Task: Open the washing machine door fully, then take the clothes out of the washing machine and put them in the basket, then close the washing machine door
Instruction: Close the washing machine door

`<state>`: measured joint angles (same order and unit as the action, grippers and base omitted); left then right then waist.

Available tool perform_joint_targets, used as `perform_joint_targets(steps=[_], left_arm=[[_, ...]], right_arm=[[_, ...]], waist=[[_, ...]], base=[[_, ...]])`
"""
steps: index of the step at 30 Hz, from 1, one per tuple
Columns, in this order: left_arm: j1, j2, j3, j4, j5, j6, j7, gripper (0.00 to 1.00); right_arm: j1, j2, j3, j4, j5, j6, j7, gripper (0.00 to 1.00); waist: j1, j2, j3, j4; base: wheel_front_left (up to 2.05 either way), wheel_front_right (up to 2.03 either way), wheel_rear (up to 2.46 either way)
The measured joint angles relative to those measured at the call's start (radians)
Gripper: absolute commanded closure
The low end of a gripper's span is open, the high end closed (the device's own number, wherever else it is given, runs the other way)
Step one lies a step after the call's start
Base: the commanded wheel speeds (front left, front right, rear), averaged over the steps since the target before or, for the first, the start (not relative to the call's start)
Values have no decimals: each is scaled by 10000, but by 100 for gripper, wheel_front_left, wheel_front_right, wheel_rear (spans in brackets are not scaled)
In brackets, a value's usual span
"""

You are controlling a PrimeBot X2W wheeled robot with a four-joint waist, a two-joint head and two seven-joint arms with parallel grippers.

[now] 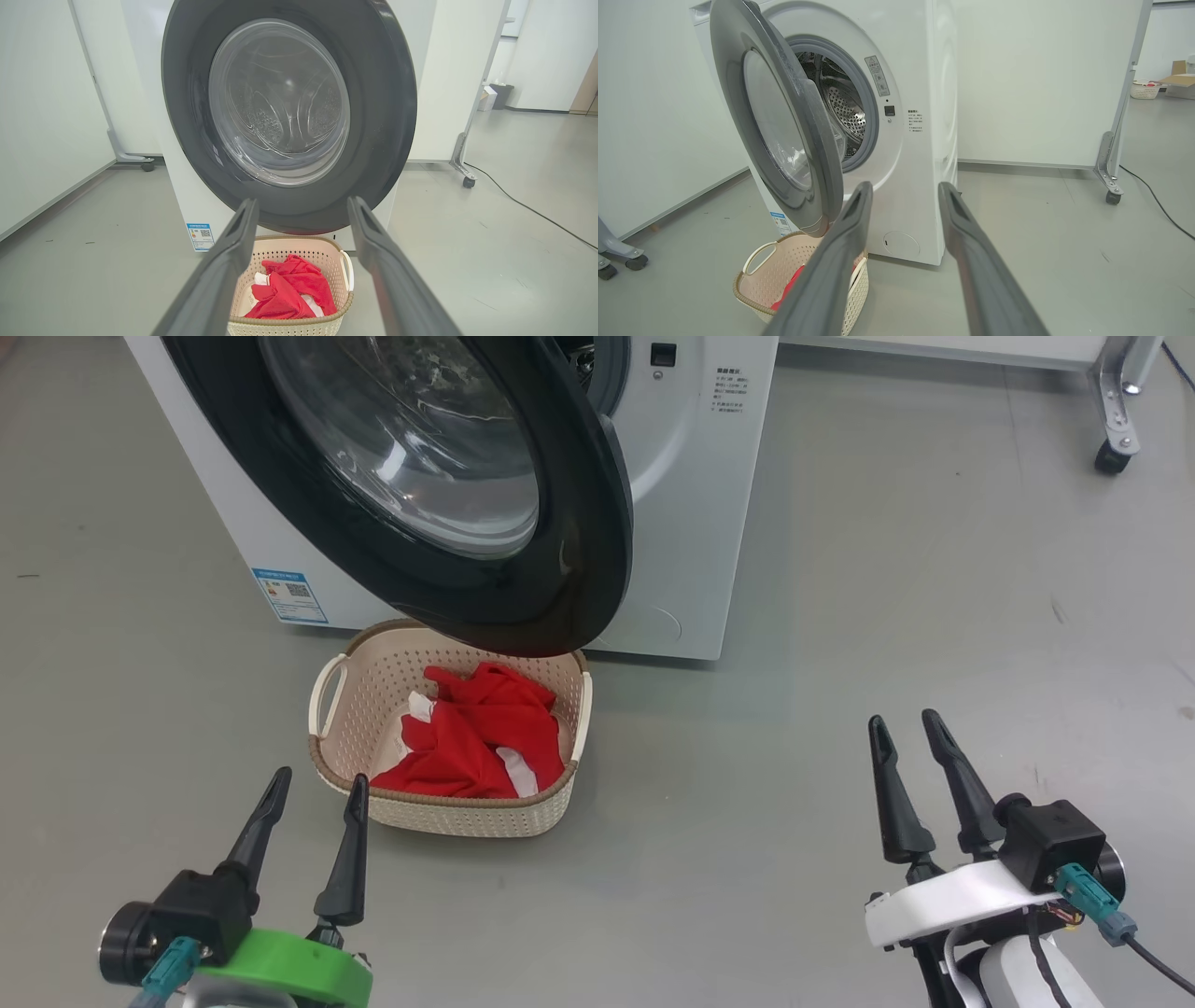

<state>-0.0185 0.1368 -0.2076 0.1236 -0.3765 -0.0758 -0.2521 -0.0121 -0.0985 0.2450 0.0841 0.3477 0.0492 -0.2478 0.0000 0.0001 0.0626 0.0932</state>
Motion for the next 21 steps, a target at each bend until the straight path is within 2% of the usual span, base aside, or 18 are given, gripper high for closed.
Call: perform_joint_targets(steps=[4,13,21], left_arm=[[-3,-21,10,-121,10,-12,0,0],[-336,-238,-65,-414,192,-105,0,0],[-868,-516,-276,-573,265,-207,0,0]], right_arm=[[-136,-188,203,-205,-219,50,2,100],[-1548,-635,1302,-476,-953,543,336,100],[-3242,-698,1787,-476,-980,644,890,100]], waist=[[0,0,236,56],[0,0,1041,297],[0,0,1853,823]], base=[[0,0,0],[0,0,0],[0,0,0]])
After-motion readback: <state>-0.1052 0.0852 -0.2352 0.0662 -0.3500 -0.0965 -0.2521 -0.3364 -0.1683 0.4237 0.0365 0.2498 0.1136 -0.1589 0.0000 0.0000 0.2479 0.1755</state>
